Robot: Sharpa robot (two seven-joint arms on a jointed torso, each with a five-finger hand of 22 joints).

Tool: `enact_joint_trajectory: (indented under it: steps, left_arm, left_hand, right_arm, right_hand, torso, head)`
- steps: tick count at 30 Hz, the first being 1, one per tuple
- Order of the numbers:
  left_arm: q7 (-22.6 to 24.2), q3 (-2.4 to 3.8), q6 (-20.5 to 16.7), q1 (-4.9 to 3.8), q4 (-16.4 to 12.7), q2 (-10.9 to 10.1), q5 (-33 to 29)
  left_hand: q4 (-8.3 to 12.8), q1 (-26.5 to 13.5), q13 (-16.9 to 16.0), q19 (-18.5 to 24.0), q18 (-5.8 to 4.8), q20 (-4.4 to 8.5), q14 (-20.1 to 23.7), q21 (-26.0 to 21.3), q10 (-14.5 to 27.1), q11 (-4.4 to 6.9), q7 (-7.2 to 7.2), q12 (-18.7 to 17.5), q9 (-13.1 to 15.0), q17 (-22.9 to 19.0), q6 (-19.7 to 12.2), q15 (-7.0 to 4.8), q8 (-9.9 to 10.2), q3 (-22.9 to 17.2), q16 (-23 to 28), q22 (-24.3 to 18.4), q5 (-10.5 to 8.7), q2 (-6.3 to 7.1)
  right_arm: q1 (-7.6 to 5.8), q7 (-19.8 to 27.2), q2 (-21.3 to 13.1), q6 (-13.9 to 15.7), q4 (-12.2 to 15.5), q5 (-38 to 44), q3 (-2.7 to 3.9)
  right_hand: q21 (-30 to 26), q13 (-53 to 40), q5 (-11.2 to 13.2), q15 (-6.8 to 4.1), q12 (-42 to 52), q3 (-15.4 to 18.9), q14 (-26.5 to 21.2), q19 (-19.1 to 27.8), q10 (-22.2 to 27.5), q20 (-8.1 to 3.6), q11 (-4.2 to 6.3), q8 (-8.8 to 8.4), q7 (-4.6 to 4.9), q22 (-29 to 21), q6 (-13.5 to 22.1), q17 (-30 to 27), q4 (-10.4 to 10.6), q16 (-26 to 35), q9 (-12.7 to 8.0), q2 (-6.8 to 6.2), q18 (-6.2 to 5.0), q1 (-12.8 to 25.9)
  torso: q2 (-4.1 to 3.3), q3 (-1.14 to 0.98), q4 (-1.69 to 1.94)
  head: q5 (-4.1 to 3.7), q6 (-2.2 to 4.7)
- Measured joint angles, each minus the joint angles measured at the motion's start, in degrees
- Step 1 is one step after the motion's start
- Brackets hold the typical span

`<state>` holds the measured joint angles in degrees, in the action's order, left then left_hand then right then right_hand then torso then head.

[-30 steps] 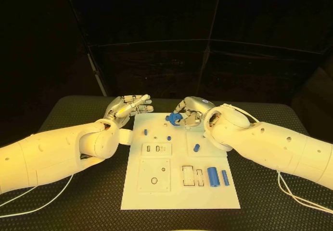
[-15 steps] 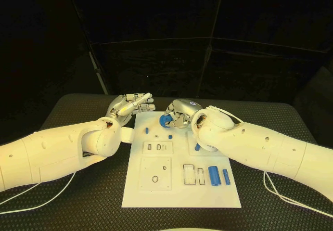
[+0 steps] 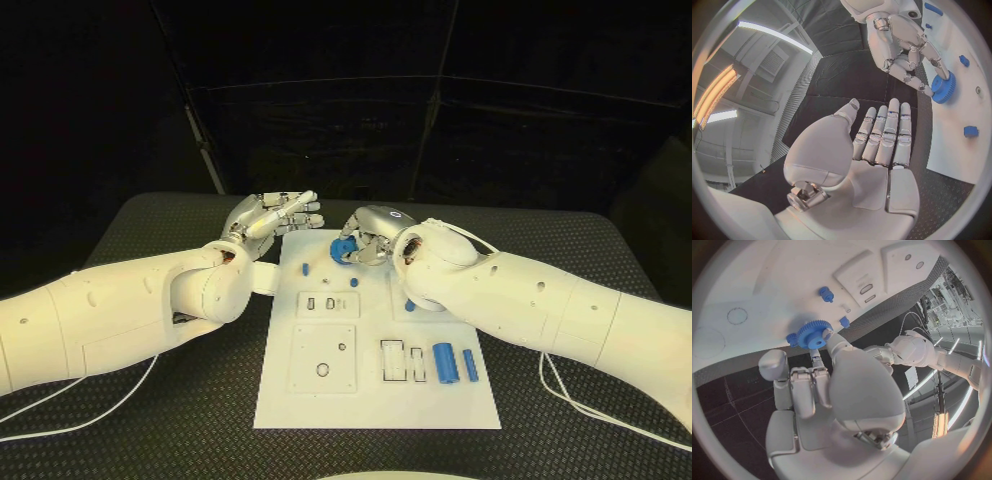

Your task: Assemble the parts on the task board

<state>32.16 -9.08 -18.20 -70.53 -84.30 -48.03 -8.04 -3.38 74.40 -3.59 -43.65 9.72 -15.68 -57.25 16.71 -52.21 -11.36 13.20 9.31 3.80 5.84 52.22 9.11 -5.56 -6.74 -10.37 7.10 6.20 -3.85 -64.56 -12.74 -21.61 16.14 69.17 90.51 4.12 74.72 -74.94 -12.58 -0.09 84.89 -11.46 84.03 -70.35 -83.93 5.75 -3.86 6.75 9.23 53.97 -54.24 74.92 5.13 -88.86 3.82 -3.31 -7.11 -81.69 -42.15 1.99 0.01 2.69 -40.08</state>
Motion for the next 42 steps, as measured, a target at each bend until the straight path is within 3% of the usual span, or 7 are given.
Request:
enact_joint_trajectory:
  steps: [5,19,28,33,42]
  left_arm:
    - [-0.01,0.00,0.00,-0.01,-0.02,0.01,0.00]
    - [-0.05,0.00,0.00,-0.05,-0.04,0.00,0.00]
    - [-0.08,0.00,0.00,-0.06,-0.03,-0.01,0.00]
    - [-0.10,0.00,-0.01,-0.06,0.00,0.00,0.00]
    - [-0.14,0.00,-0.01,-0.07,0.00,-0.01,0.00]
  left_hand:
    - [0.00,0.00,0.00,0.00,0.00,0.00,0.00,0.00,0.00,0.00,0.00,0.00,0.00,0.00,0.00,0.00,0.00,0.00,0.00,0.00,0.00,0.00]
    - [0.16,0.00,0.00,0.00,0.00,0.00,0.00,0.00,0.00,0.00,0.00,-0.26,0.00,0.01,0.00,0.00,0.00,-0.16,0.00,0.01,0.00,0.00]
    - [0.16,0.00,0.00,0.00,0.00,0.00,0.00,0.00,0.00,0.00,0.00,-0.26,0.00,-0.05,0.00,0.00,0.00,-0.16,0.00,-0.05,0.00,0.00]
    - [0.16,0.00,0.00,0.00,0.00,0.00,0.00,0.00,0.00,0.00,0.00,-0.26,0.00,-0.05,0.00,0.00,0.00,-0.16,0.00,-0.05,0.00,0.00]
    - [0.16,0.00,0.00,0.00,0.00,0.00,0.00,0.00,0.00,0.00,0.00,-0.26,0.00,-0.04,0.00,0.00,0.00,-0.16,0.00,-0.05,0.00,0.00]
  right_arm:
    - [0.00,-0.21,0.42,-0.84,-0.78,0.46,-0.02]
    - [0.00,-0.91,0.71,-4.36,-1.66,1.34,-0.11]
    - [-0.10,-0.92,0.75,-5.78,-1.67,1.59,-0.15]
    - [-0.17,-0.91,0.84,-5.93,-1.90,1.60,-0.15]
    - [-0.13,-1.71,0.68,-5.64,-2.01,1.54,-0.20]
  right_hand:
    - [0.00,0.00,1.70,0.12,-1.25,-0.17,-0.12,0.38,-0.10,0.38,-0.46,-1.15,0.84,-0.47,2.33,0.00,0.23,0.00,0.01,-0.77,0.00,1.57]
    - [-0.23,0.00,1.89,0.82,-2.42,1.24,0.01,0.93,0.10,0.93,-1.07,-2.60,1.33,-0.98,5.28,-0.01,0.55,0.00,-0.06,-1.72,-0.01,2.78]
    - [-0.23,0.00,1.95,0.82,-2.42,1.27,0.01,0.91,0.10,0.95,-1.07,-2.77,1.18,-0.98,5.43,-0.01,0.58,0.00,0.04,-1.72,-0.01,2.77]
    - [-0.23,0.00,2.23,0.82,-2.42,2.13,0.01,0.73,0.08,1.13,-1.09,-2.52,1.36,-0.98,5.26,-0.01,1.44,0.00,0.05,-1.10,-0.01,4.25]
    - [-0.23,0.00,-0.28,0.82,-2.42,2.57,0.01,0.72,-0.10,1.13,-1.27,-2.30,1.26,-0.74,4.79,-0.02,3.20,0.00,0.34,-0.13,-0.01,6.18]
  torso:
    - [0.02,0.01,-0.03]
    - [0.03,-0.02,-0.04]
    - [0.03,-0.06,-0.08]
    - [0.03,-0.06,-0.08]
    - [0.02,-0.05,-0.04]
  head:
    - [0.07,0.01]
    - [0.05,-0.24]
    - [0.02,-0.24]
    - [-0.07,-0.19]
    - [-0.09,-0.18]
